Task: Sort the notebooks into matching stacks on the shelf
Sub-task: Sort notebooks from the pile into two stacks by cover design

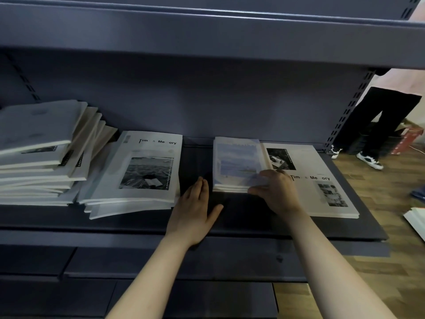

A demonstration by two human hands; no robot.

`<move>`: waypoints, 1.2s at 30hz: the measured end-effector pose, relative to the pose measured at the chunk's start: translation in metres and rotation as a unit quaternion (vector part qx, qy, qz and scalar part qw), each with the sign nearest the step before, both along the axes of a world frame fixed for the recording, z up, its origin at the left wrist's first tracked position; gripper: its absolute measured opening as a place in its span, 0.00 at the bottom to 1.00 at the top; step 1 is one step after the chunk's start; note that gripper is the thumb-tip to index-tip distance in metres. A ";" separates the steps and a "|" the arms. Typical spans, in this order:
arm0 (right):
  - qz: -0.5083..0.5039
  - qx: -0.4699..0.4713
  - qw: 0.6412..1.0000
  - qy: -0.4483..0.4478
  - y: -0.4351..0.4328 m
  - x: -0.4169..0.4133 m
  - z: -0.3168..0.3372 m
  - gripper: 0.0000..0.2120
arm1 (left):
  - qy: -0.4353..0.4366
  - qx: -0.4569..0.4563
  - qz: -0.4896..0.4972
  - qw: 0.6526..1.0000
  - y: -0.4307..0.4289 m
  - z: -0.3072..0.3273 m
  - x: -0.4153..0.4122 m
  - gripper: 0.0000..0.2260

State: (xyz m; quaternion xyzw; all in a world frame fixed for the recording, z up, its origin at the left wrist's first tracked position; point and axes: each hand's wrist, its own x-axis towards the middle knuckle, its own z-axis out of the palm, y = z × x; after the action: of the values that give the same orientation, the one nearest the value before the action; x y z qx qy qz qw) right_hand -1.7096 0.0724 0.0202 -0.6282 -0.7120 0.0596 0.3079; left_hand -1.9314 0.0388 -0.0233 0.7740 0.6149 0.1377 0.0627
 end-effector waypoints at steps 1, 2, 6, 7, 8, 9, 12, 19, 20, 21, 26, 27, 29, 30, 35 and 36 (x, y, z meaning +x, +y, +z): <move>0.009 -0.005 1.000 0.009 0.001 0.002 0.001 0.15 | 0.001 -0.001 0.000 1.000 0.000 0.001 0.000 0.35; 0.010 -0.016 1.000 0.016 0.003 0.004 0.002 0.15 | 0.002 -0.001 0.001 1.000 -0.001 0.001 0.000 0.35; -0.011 -0.052 0.999 0.014 0.006 0.004 -0.002 0.18 | 0.002 -0.001 0.001 1.000 0.000 0.002 0.000 0.34; -0.017 -0.046 0.999 0.012 0.006 0.002 -0.003 0.18 | 0.002 -0.002 0.000 1.000 0.000 0.002 0.000 0.34; -0.022 -0.032 0.999 0.011 0.005 0.000 -0.004 0.17 | 0.003 -0.002 0.000 1.000 0.000 0.001 0.000 0.34; -0.027 -0.016 0.999 0.012 0.004 -0.001 -0.004 0.16 | 0.004 -0.003 0.000 1.000 0.000 0.001 0.000 0.34; -0.040 0.001 0.999 0.011 0.002 -0.003 -0.006 0.14 | 0.006 -0.005 -0.001 1.000 -0.001 0.001 0.000 0.34; -0.042 -0.020 0.999 -0.015 0.004 -0.004 -0.015 0.13 | 0.004 -0.012 -0.003 1.000 -0.001 0.001 0.000 0.34; -0.037 -0.019 0.999 -0.021 0.003 -0.004 -0.014 0.12 | 0.005 -0.012 -0.003 1.000 -0.001 0.002 0.000 0.34; -0.033 -0.017 0.999 -0.025 0.003 -0.005 -0.013 0.12 | 0.005 -0.013 -0.003 1.000 -0.001 0.002 0.000 0.34; -0.069 -0.052 0.993 -0.076 -0.002 -0.013 -0.004 0.16 | -0.009 -0.011 -0.025 1.000 -0.004 0.007 -0.001 0.31; -0.067 -0.048 0.994 -0.065 -0.004 -0.018 -0.001 0.18 | -0.015 -0.007 -0.041 0.999 -0.006 0.010 -0.003 0.29; -0.041 -0.018 0.999 -0.017 -0.008 -0.030 0.004 0.19 | -0.040 0.003 -0.076 0.996 -0.012 0.017 -0.006 0.27; -0.024 -0.005 1.000 0.004 -0.009 -0.037 0.005 0.18 | -0.056 0.012 -0.094 0.994 -0.017 0.022 -0.008 0.25; 0.055 -0.022 0.995 0.085 -0.010 -0.085 0.000 0.10 | -0.111 0.110 -0.109 0.982 -0.036 0.042 -0.033 0.20; 0.068 -0.028 0.992 0.098 -0.010 -0.095 -0.001 0.09 | -0.110 0.126 -0.093 0.981 -0.037 0.045 -0.041 0.19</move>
State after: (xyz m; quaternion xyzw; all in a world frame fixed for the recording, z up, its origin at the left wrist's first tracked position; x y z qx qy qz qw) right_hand -1.8045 0.0625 0.0190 -0.5774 -0.7176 0.1620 0.3541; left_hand -1.9727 0.0022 0.0216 0.8094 0.5074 0.2924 0.0443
